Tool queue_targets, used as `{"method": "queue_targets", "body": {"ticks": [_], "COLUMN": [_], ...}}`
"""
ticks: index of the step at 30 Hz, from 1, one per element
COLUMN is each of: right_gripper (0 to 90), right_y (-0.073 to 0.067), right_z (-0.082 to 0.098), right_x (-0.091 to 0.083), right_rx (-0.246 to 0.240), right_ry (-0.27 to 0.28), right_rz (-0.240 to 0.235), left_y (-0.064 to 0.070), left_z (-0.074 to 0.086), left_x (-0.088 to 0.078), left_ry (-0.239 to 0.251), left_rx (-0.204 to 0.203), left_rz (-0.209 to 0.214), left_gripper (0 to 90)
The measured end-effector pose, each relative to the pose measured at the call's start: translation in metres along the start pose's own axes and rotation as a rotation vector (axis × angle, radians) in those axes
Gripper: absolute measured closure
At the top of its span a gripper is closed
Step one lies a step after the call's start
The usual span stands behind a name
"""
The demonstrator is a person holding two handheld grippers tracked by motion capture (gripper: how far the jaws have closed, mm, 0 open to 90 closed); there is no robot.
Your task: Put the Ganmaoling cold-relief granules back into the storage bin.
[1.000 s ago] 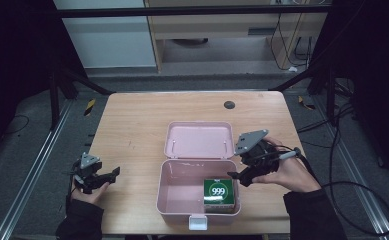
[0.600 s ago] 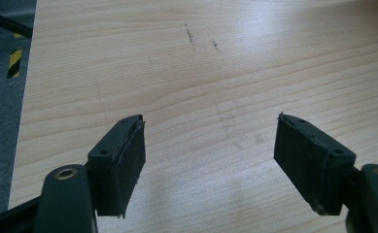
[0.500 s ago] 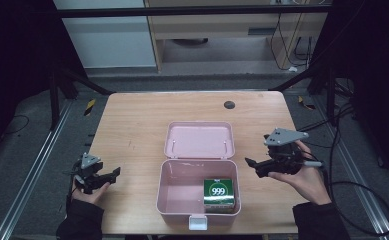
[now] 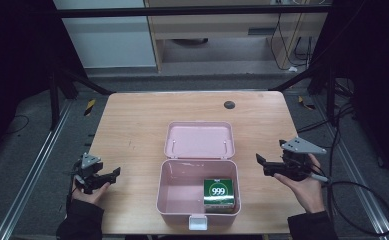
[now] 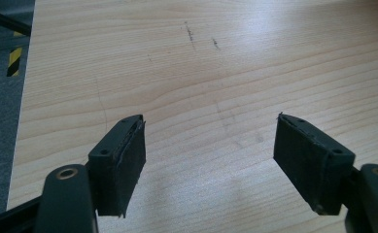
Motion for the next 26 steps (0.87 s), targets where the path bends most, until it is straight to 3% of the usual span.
{"method": "queue_targets", "body": {"ticks": [2, 15, 26], "right_gripper": [8.5, 5.8, 4.9], "right_y": [0.005, 0.027, 0.043], "right_z": [0.005, 0.040, 0.078], "right_x": [0.002, 0.018, 0.022], "right_rx": [0.013, 0.100, 0.131], "right_ry": [-0.006, -0.040, -0.092], "right_rz": [0.034, 0.122, 0.160], "left_y": [0.000, -0.002, -0.006], "left_z": [0.000, 0.001, 0.003], "left_x": [0.000, 0.002, 0.003], "left_ry": [0.000, -0.015, -0.020], "left_rx": [0.000, 0.000, -0.005], "left_rz": [0.000, -0.013, -0.033], "left_gripper": [27.1, 29.9, 29.5]}}
Point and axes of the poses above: each handheld gripper's, and its own axes: x roughly forward along the jaws, z roughly out of its underside, y roughly to its right, the point moved 4 cm from there along x, roughly forward along the jaws, and after that the axes turned 3 degrees about -y, right-handed, at the moved point
